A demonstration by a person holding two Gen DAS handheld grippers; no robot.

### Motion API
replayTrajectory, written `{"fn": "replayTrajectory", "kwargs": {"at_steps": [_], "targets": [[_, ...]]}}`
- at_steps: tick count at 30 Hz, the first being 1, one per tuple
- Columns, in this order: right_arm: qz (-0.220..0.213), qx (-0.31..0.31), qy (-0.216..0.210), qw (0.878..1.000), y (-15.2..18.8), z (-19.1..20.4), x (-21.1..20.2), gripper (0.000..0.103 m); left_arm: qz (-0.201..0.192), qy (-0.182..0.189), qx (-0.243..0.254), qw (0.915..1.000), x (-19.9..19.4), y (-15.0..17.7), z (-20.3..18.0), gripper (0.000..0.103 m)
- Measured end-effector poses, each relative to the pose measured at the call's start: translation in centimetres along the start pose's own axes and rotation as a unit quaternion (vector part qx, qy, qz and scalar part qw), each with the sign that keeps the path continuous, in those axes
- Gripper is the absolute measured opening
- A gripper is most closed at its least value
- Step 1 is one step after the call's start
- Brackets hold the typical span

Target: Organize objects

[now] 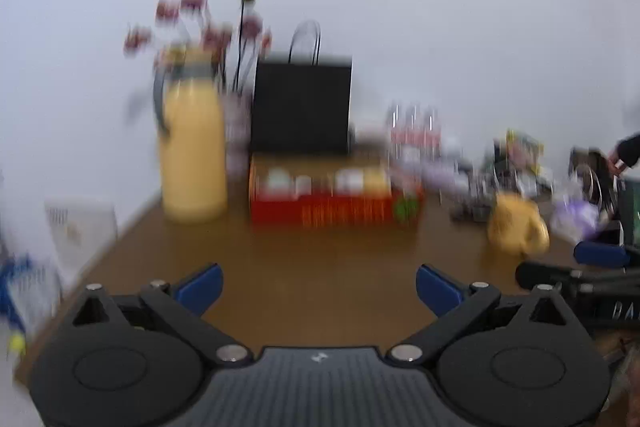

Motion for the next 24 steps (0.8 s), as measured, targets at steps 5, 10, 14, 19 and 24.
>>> {"fn": "replayTrajectory", "kwargs": {"at_steps": [5, 10, 14, 19, 24], "targets": [[0.038, 0.026, -0.026, 0.999, 2.4, 1.3, -0.6, 0.103, 0.011, -0.032, -0.012, 0.9994, -1.1, 1.6, 0.0, 0.103], [0.046, -0.007, 0.011, 0.999, 1.4, 1.8, -1.0, 0.103, 0.003, -0.056, -0.002, 0.9984, -2.4, 1.6, 0.8, 0.103], [0.036, -0.009, -0.007, 0.999, 1.0, 3.0, -2.0, 0.103, 0.024, -0.039, -0.019, 0.9988, -3.0, 1.8, 1.3, 0.103], [0.038, -0.025, 0.004, 0.999, 1.1, 3.3, -2.0, 0.103, 0.024, -0.042, -0.025, 0.9985, -3.2, 1.9, 1.8, 0.103], [0.042, -0.018, -0.002, 0.999, 1.1, 3.0, -2.1, 0.103, 0.022, -0.042, -0.026, 0.9985, -3.5, 1.8, 1.5, 0.103]]}}
Point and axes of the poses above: each gripper's, at about its wrist camera, not at the fingertips, and x roughly the way its jaws point, z to its left, y to its underside, the point moved 10 cm from there along x, roughly the way its jaws point, and after that the axes turned 9 degrees about -x, right-handed, at the moved point
